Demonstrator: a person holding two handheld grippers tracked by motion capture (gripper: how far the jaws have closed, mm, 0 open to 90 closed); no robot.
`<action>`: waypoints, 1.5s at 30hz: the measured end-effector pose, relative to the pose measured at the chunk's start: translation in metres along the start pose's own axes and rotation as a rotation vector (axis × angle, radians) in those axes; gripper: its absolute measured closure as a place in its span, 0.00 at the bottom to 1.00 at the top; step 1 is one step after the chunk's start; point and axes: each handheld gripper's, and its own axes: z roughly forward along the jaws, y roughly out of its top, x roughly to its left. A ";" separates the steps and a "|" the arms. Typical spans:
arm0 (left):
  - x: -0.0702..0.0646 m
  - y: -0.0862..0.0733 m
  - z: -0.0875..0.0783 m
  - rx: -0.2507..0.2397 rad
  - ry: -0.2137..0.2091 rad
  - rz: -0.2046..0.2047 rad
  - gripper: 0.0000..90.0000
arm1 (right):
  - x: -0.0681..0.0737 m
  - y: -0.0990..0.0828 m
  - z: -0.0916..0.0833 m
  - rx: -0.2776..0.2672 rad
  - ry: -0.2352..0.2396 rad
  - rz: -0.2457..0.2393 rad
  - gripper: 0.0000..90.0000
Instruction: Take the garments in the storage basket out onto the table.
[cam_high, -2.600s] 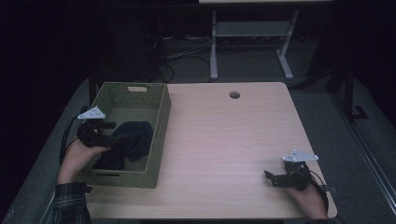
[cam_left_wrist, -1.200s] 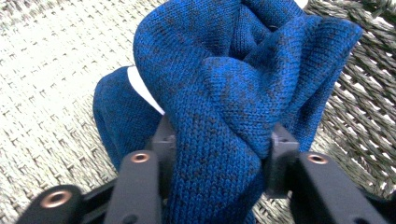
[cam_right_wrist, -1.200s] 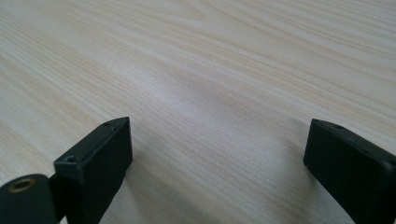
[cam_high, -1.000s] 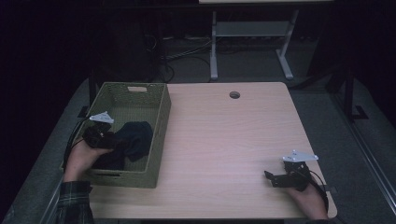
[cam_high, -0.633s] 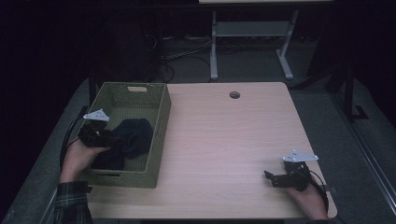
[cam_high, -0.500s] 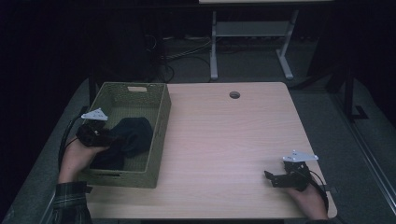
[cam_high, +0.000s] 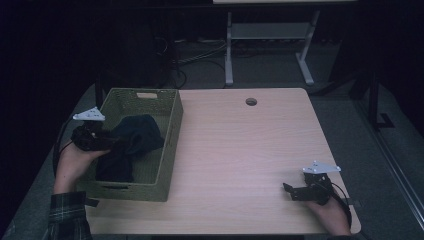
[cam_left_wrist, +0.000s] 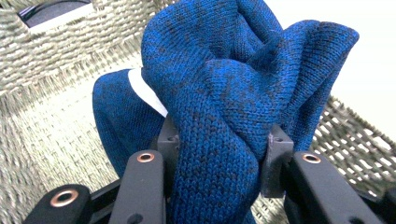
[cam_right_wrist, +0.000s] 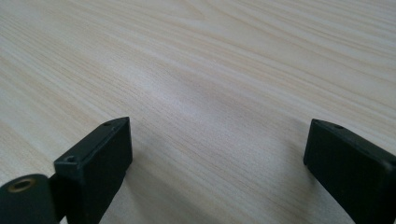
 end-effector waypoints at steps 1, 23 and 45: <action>0.000 0.002 -0.002 -0.003 0.001 -0.001 0.67 | 0.000 0.000 0.000 0.000 0.000 0.000 0.08; -0.010 0.033 -0.024 -0.122 -0.038 -0.039 0.68 | 0.000 0.000 0.000 0.000 0.001 0.000 0.08; -0.029 0.071 -0.023 -0.180 -0.063 0.004 0.68 | 0.000 0.000 0.000 0.000 0.001 0.001 0.08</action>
